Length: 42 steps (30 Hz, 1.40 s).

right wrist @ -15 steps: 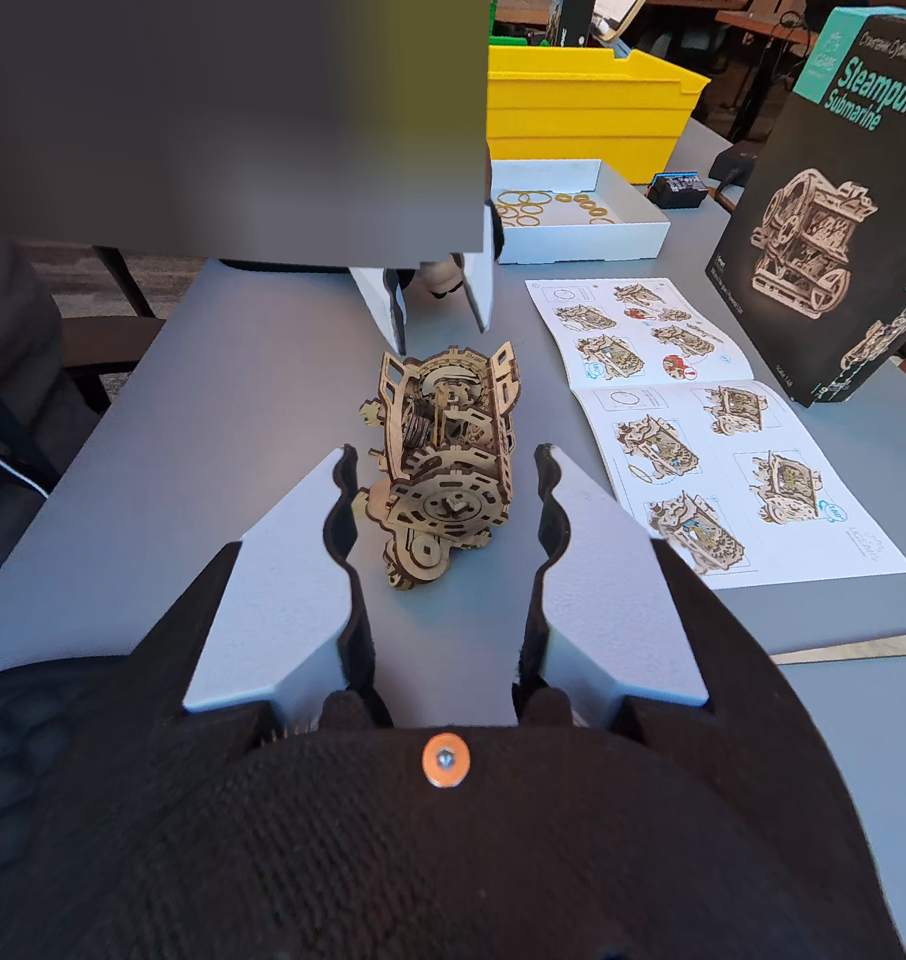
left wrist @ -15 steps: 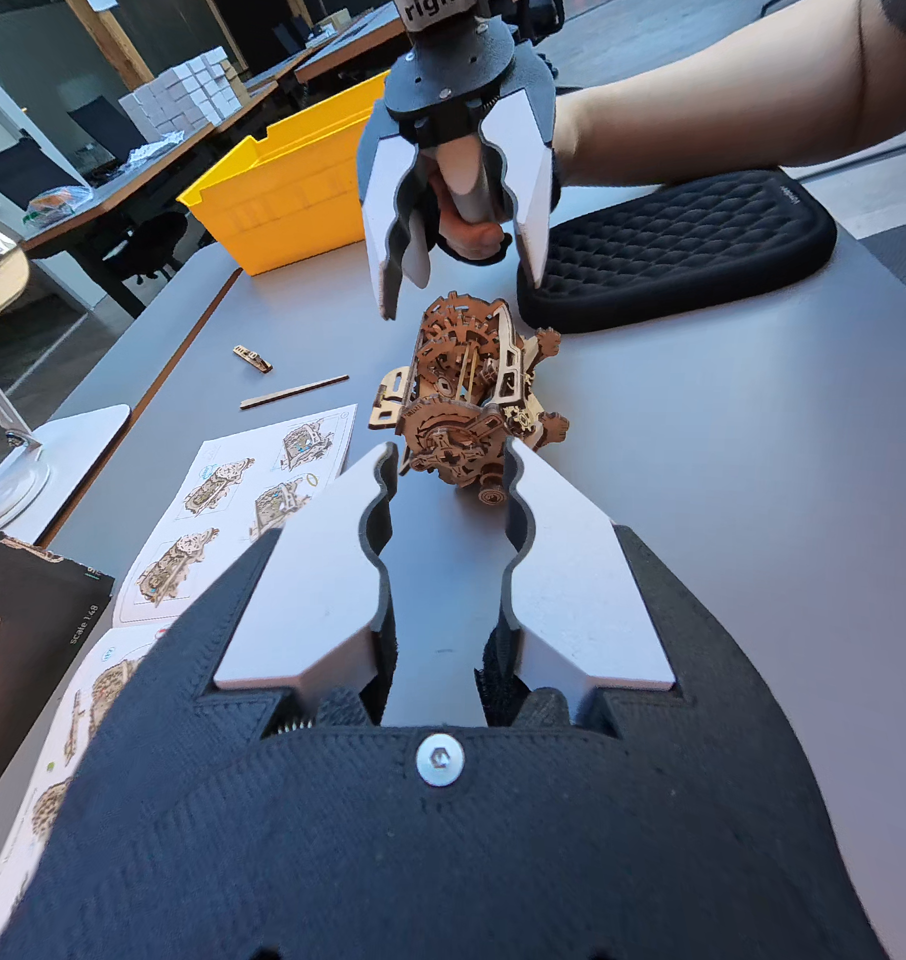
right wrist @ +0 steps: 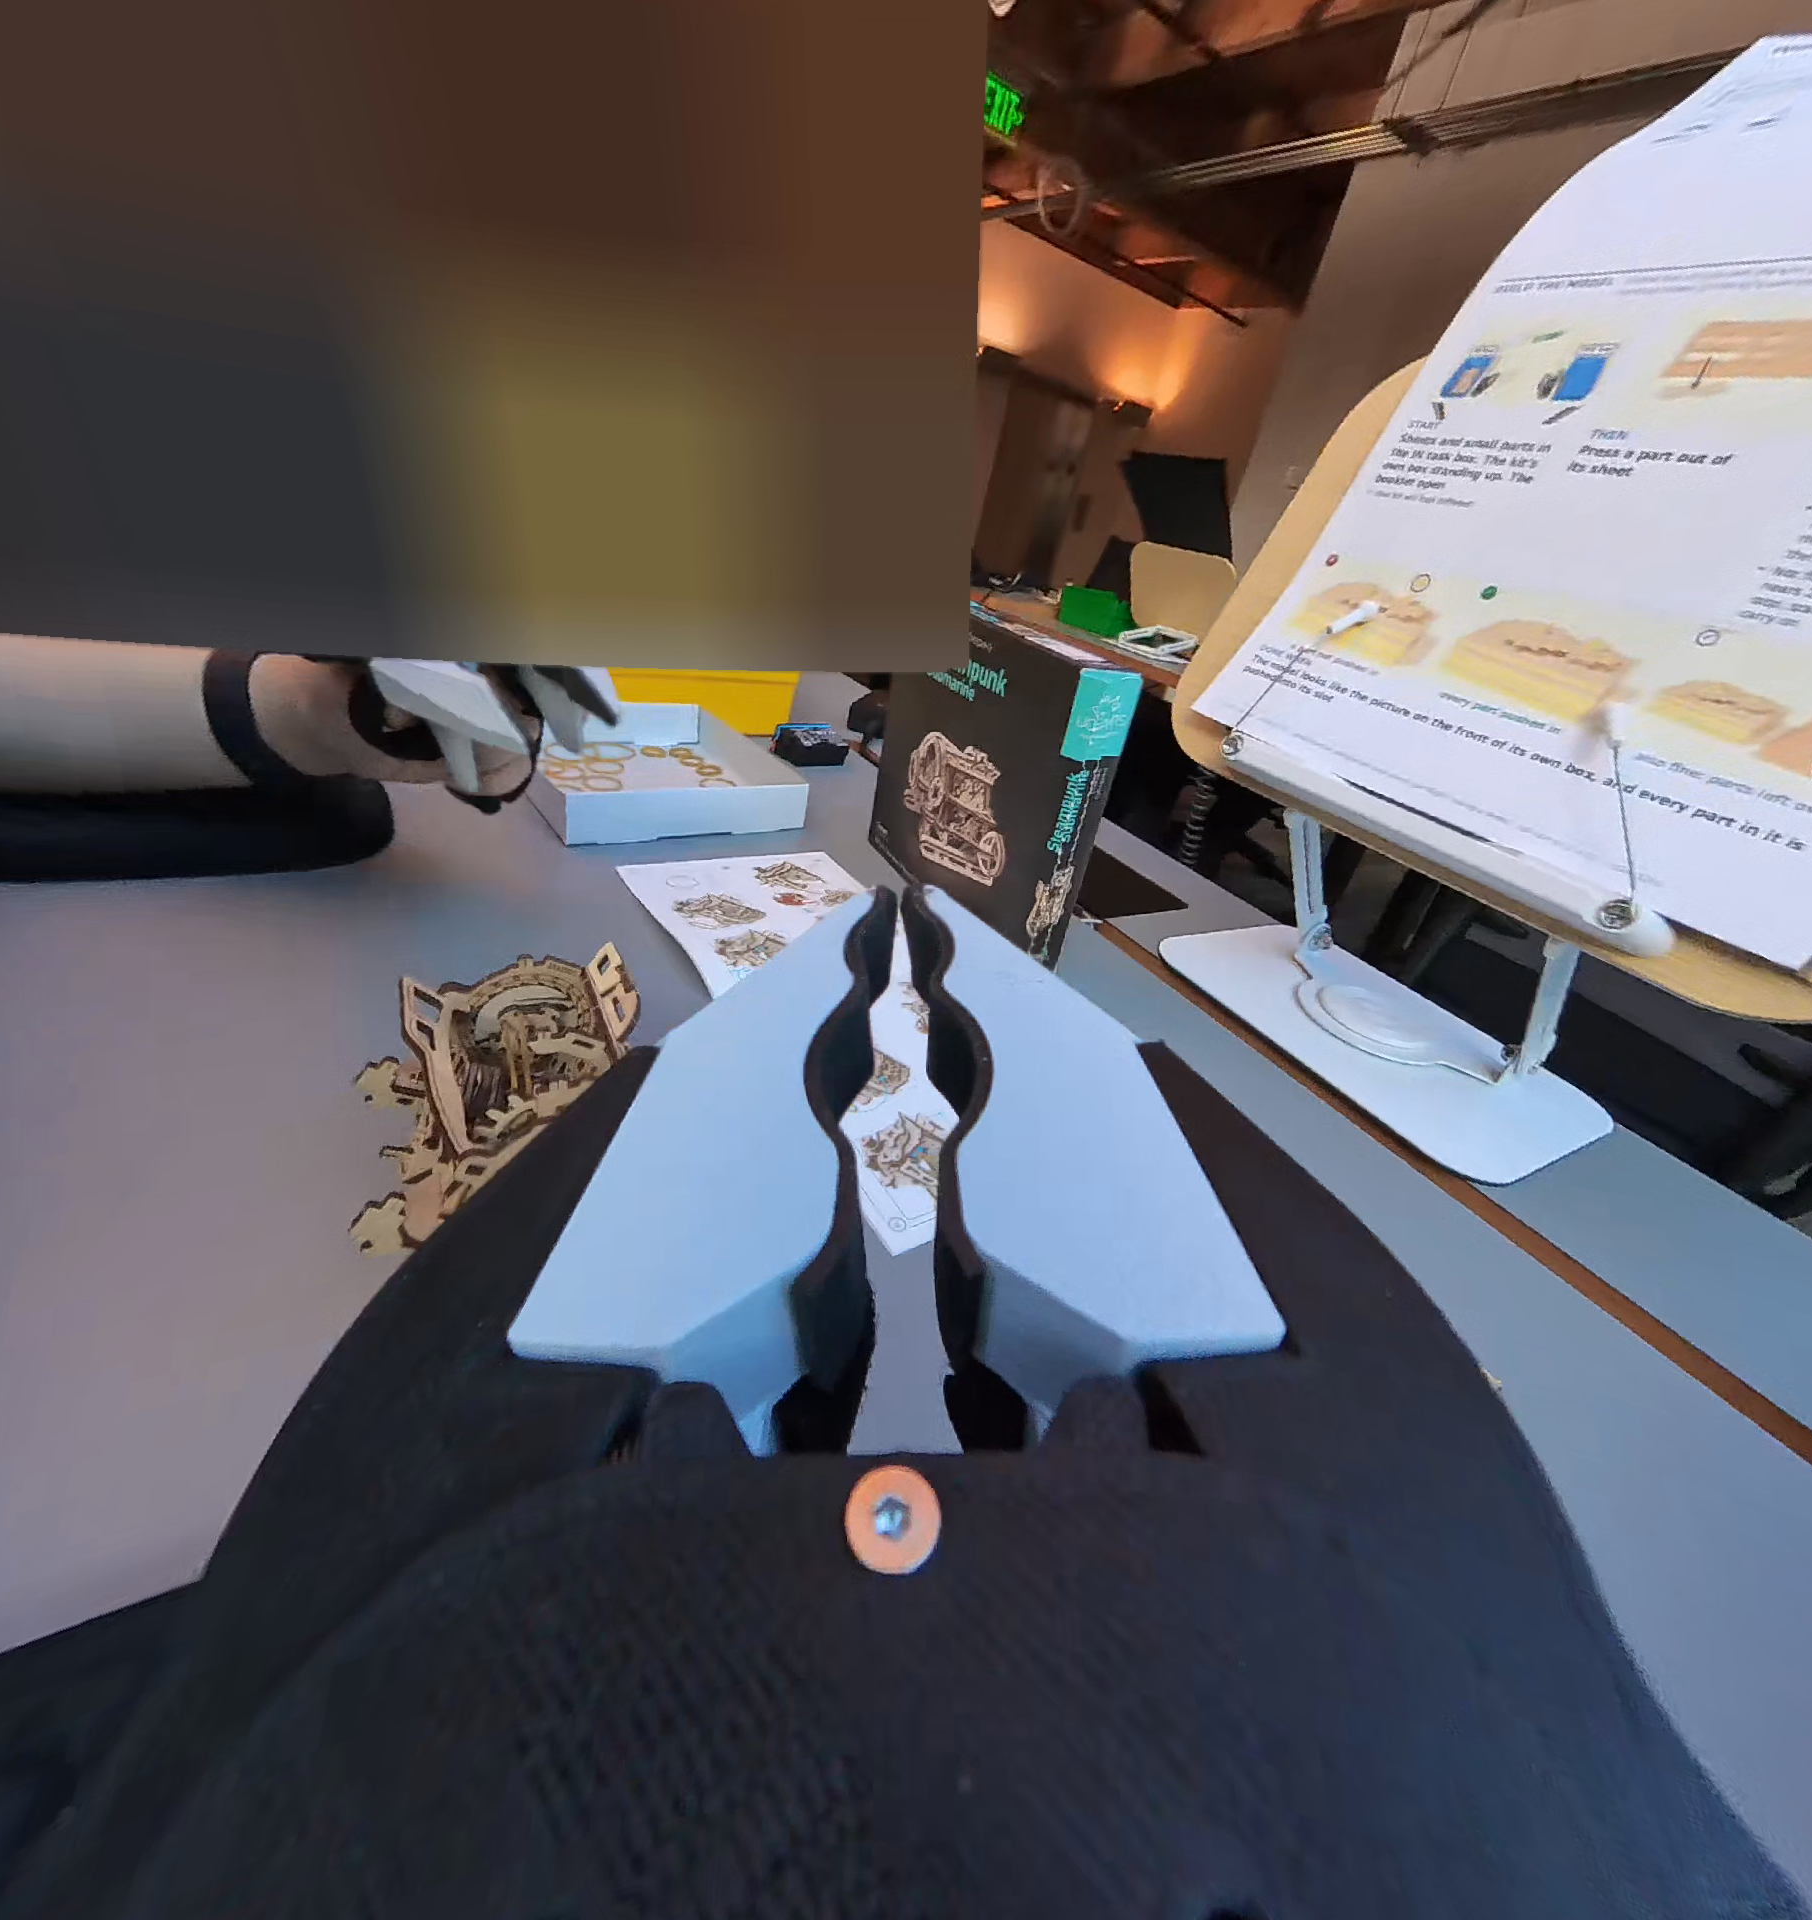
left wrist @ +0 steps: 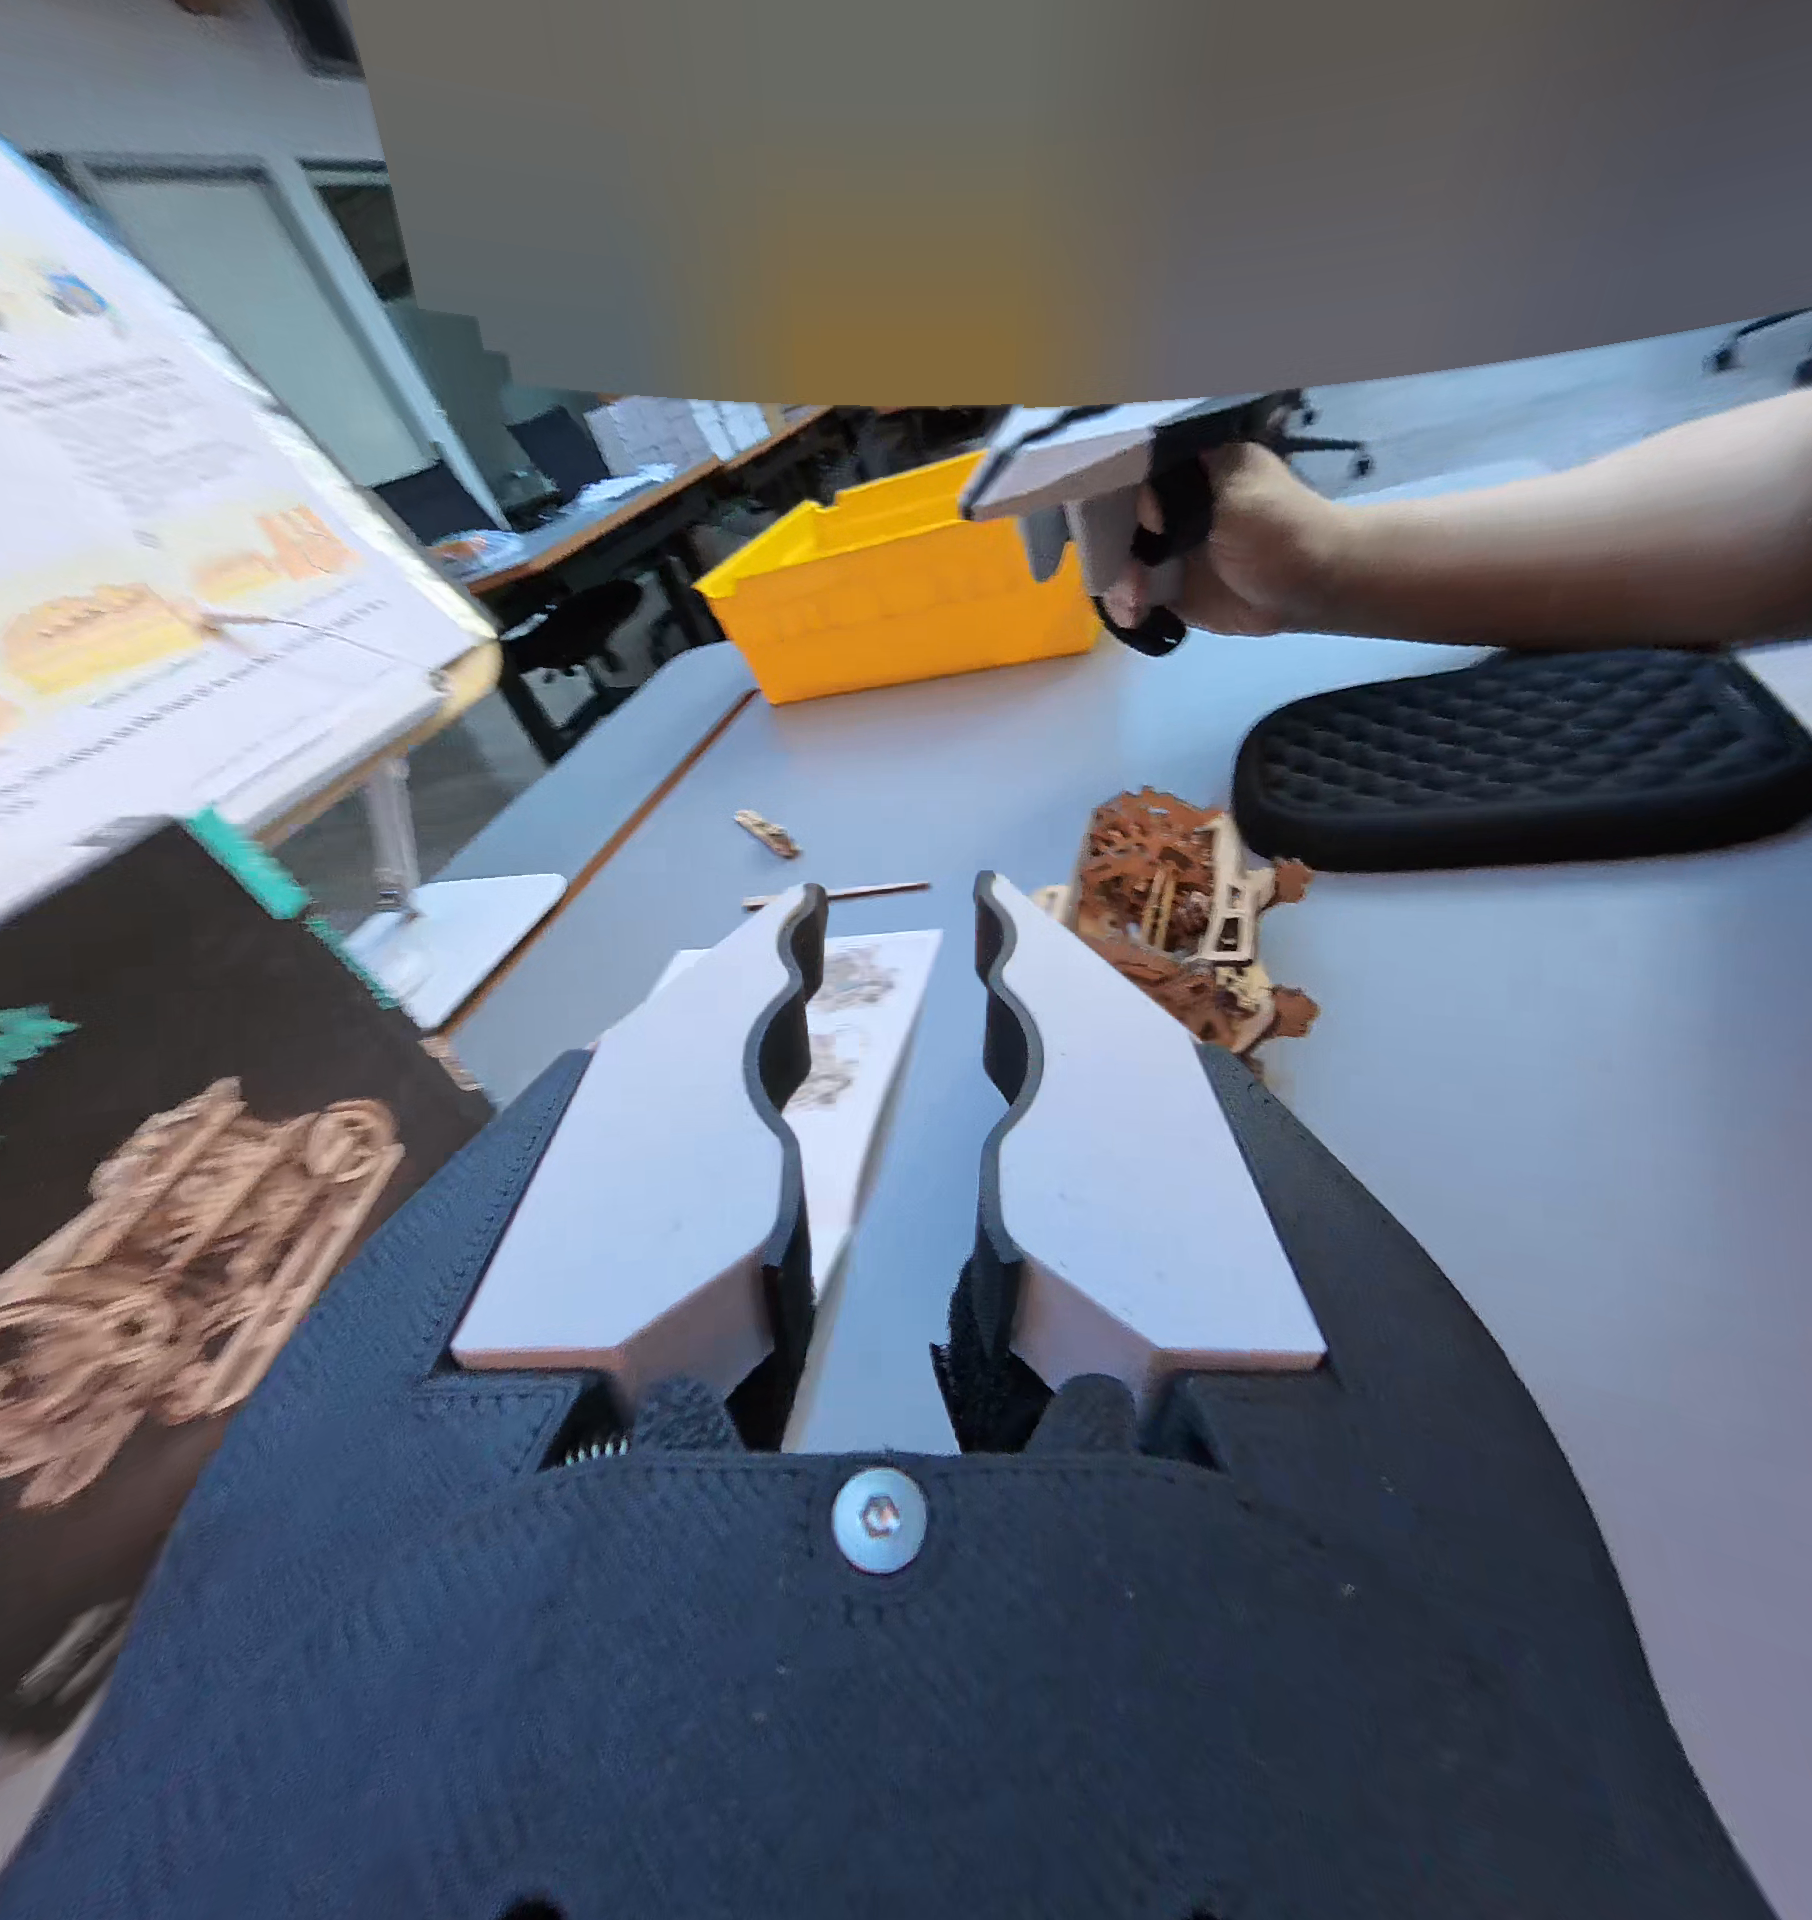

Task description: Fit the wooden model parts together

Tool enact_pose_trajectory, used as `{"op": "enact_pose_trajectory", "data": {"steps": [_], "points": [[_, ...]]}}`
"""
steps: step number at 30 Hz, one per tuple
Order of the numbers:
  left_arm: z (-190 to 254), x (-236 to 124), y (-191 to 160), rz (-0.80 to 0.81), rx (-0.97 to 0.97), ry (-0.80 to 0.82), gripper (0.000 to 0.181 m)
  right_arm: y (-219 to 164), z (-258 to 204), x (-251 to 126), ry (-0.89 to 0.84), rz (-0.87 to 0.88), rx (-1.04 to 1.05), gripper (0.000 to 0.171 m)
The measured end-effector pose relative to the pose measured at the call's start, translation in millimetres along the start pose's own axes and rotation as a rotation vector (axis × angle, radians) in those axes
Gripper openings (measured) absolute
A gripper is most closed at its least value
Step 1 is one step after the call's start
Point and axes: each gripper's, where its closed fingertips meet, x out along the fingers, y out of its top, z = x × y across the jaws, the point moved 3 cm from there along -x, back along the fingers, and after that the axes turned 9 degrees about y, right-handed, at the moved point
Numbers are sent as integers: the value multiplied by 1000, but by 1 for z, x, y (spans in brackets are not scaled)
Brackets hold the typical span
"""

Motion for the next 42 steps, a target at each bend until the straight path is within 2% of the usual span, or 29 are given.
{"op": "enact_pose_trajectory", "data": {"steps": [2,4,6,8,11,13,15,17,20,24,29,32,36,39,42], "points": [[-22,-23,15,1,26,125,26,3,0,-1,1,9,-11,0],[-46,-61,28,10,6,296,21,8,0,-2,-1,30,-33,2],[-61,-105,28,-26,-63,420,20,14,4,-3,-44,70,-47,29],[-67,-146,19,-118,-132,508,20,13,-6,0,27,72,-63,36],[-77,-193,-3,-347,-110,662,20,3,-7,11,63,-14,1,34],[-87,-208,-15,-482,-69,692,17,9,-4,15,55,-32,-18,16],[-102,-208,-24,-572,-68,656,6,31,1,18,37,-18,-97,0],[-123,-201,-37,-647,-79,607,6,57,3,25,55,-15,-142,0],[-143,-179,-64,-745,-201,465,14,97,7,40,78,29,-154,0],[-158,-142,-75,-671,-263,402,6,129,-4,55,130,132,-178,0],[-177,-122,-58,-662,-213,402,6,150,-27,58,177,89,-174,4],[-185,-125,-68,-786,-203,362,8,154,-23,59,143,69,-152,2],[-189,-138,-79,-944,-184,319,11,158,-13,67,166,-52,-146,6],[-183,-150,-85,-1012,-125,278,14,160,-15,67,169,-20,-196,7],[-175,-166,-108,-1103,-89,221,13,149,-25,65,189,5,-209,6]]}}
